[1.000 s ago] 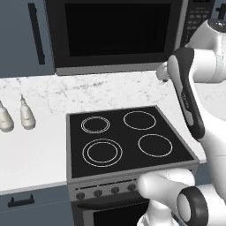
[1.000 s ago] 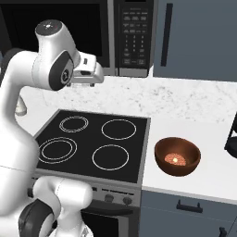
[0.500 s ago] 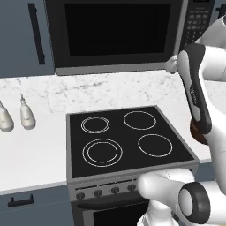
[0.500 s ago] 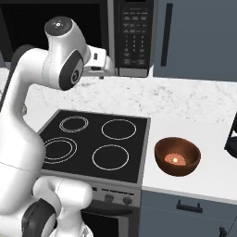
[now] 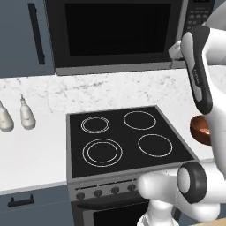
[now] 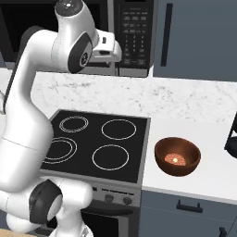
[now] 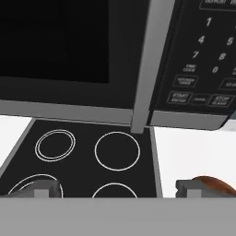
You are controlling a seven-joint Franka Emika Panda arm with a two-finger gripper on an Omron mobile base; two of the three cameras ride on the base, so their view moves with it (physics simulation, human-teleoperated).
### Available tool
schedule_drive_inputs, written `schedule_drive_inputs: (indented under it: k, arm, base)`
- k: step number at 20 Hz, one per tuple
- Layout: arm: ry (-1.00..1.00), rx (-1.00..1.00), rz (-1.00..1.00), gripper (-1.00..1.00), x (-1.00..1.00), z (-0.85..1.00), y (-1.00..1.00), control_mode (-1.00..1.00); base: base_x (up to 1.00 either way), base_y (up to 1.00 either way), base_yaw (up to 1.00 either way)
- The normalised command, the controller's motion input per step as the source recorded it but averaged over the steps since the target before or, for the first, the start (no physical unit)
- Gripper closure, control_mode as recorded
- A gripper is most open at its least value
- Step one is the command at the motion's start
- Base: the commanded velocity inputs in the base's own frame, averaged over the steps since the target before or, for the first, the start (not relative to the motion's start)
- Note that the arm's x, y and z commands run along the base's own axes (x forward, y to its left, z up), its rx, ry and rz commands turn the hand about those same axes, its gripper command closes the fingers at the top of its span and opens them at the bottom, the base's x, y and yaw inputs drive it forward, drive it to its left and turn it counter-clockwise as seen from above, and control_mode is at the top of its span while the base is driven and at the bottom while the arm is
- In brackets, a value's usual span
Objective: Open the microwave, place the bowl with waffle inside the microwave, then close the microwave door and turn it on.
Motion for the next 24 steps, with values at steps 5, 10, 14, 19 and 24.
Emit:
schedule_drive_inputs:
  k: [5,10,14,19,24]
  arm:
    - [-0.02,0.00,0.00,-1.00,0.40,0.00,-0.04,-1.00]
    - [-0.08,0.00,0.00,-1.00,0.31,0.00,-0.09,-1.00]
    - [-0.04,0.00,0.00,-1.00,0.31,0.00,-0.13,-1.00]
    - [-0.09,0.00,0.00,-1.00,0.26,0.00,-0.05,-1.00]
    - [-0.03,0.00,0.00,-1.00,0.26,0.00,-0.04,-1.00]
  base:
    - [0.00,0.00,0.00]
    - [0.00,0.00,0.00]
    - [0.00,0.00,0.00]
    - [0.00,0.00,0.00]
    - [0.00,0.00,0.00]
